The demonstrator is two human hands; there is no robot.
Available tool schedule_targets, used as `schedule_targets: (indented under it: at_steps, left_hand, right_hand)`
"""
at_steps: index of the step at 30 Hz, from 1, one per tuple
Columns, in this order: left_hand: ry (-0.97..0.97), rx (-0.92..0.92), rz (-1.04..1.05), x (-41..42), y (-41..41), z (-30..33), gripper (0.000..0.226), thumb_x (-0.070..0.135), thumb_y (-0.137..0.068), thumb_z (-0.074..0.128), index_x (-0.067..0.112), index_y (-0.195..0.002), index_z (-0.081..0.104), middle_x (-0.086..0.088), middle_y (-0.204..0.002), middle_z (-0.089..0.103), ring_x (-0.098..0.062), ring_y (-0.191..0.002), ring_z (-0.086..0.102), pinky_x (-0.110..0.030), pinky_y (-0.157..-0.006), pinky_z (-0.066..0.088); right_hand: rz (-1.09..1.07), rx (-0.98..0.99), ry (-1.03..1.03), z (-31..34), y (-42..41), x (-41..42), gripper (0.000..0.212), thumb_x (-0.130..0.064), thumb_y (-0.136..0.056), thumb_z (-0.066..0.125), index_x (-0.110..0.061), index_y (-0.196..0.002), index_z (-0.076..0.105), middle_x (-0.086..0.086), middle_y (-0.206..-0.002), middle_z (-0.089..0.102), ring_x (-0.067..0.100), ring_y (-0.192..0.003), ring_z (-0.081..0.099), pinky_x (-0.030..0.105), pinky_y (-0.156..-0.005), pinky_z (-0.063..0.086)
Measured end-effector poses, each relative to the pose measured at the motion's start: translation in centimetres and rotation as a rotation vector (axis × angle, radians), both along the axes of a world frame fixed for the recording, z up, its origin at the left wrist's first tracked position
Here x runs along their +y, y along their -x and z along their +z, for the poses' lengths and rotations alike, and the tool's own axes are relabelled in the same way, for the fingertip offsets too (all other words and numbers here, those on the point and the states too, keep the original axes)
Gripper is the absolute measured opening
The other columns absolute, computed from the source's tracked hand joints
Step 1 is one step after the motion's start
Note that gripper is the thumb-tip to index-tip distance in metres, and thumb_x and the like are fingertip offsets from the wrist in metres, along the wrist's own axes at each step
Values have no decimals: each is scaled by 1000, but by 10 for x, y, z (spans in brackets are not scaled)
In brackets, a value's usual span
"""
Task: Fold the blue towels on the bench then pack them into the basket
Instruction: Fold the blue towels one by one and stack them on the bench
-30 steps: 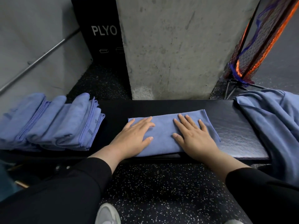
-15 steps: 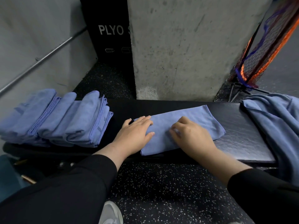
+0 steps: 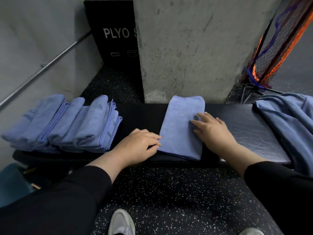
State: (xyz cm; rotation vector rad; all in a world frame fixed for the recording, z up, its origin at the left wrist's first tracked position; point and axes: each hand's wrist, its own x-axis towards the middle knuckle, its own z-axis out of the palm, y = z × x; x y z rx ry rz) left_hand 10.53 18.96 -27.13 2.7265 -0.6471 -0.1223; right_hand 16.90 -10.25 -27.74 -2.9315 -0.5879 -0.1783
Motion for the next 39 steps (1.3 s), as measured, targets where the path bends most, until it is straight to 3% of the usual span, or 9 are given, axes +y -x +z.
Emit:
schedule_targets:
  at_steps: [5,10,18,23,27,31,34,36,39]
  left_hand:
    - [67,-9,41,-7,-1,5,27,34,-103,51,34,-126,66,22,-127,59,-1,-117,49,-33,-106,34]
    - [-41,53,-5,-11,-9,4,29,42,-103,49,34,-124,68,18,-139,49,-4,-131,40,-34,-112,27]
    - [-69,-55,-65,-31,-4,6,44,61,-97,47,34,-126,64,17,-128,51,-4,-127,39,-32,-113,26]
    - [-95,-94,-60,-52,3,5,57,66,-94,49,34,-141,50,18,-139,44,-3,-136,32,-32,-117,20]
    - [45,-118,23,-59,-3,6,17,39,-97,59,24,-102,64,14,-110,61,-10,-111,55,-32,-102,38]
    - [338,159,201,-60,4,25,26,42,-99,58,24,-81,57,-1,-76,63,-14,-67,56,-37,-64,45]
    - [425,235,229,-63,12,29,35,54,-94,55,20,-89,63,-6,-86,69,-26,-80,64,-48,-76,52]
    - [500,290,252,-66,16,32,48,60,-89,55,15,-99,68,-5,-94,73,-25,-92,69,-54,-87,53]
    - [653,333,329,-68,17,35,24,41,-96,63,21,-105,74,6,-101,77,-11,-99,71,-42,-93,56]
  right_hand:
    - [256,25,-147,6,14,-12,29,-53,-96,51,-33,-105,70,-10,-113,59,19,-95,58,44,-80,51]
    - [413,195,-44,-1,40,-27,60,-74,-84,53,-31,-125,61,-8,-138,50,13,-125,51,38,-104,43]
    - [401,114,-121,5,47,-27,26,-45,-94,57,-22,-104,65,-7,-131,62,17,-118,60,37,-99,46]
    - [166,227,-267,20,50,-22,18,-41,-103,46,-23,-99,51,-5,-93,67,20,-88,60,36,-76,45]
    - [37,285,-414,29,53,-30,16,-42,-104,43,-27,-98,48,-7,-82,64,18,-79,60,41,-74,47]
    - [4,351,-593,40,58,-42,13,-46,-97,57,-34,-98,52,-12,-78,66,8,-76,63,33,-74,50]
    - [81,476,-500,43,72,-47,18,-39,-90,73,-41,-96,56,-29,-78,65,-8,-72,59,14,-68,46]
    - [46,465,-506,40,76,-47,6,-35,-95,66,-35,-91,61,-19,-72,63,-5,-63,51,25,-68,49]
    - [-31,457,-634,44,76,-41,10,-30,-98,61,-25,-94,68,-13,-66,62,-1,-58,49,24,-59,45]
